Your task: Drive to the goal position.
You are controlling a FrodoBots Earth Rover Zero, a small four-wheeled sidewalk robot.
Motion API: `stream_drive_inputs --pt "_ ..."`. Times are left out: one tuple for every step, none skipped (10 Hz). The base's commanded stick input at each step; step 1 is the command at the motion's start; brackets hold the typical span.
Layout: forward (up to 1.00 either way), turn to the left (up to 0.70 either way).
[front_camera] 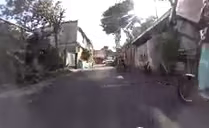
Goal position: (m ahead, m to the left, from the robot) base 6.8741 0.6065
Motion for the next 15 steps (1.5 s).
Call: stream_drive_inputs --pt "1.0 0.0" --pt "1.0 0.0" --pt "1.0 0.0" --pt "1.0 0.0" --pt "1.0 0.0" --pt "1.0 0.0" --pt "1.0 0.0" --pt "1.0 0.0" --pt "1.0 0.0" --pt "1.0 0.0" --pt "1.0 0.0" --pt "1.0 0.0" --pt "1.0 0.0" --pt "1.0 0.0" --pt "1.0 0.0"
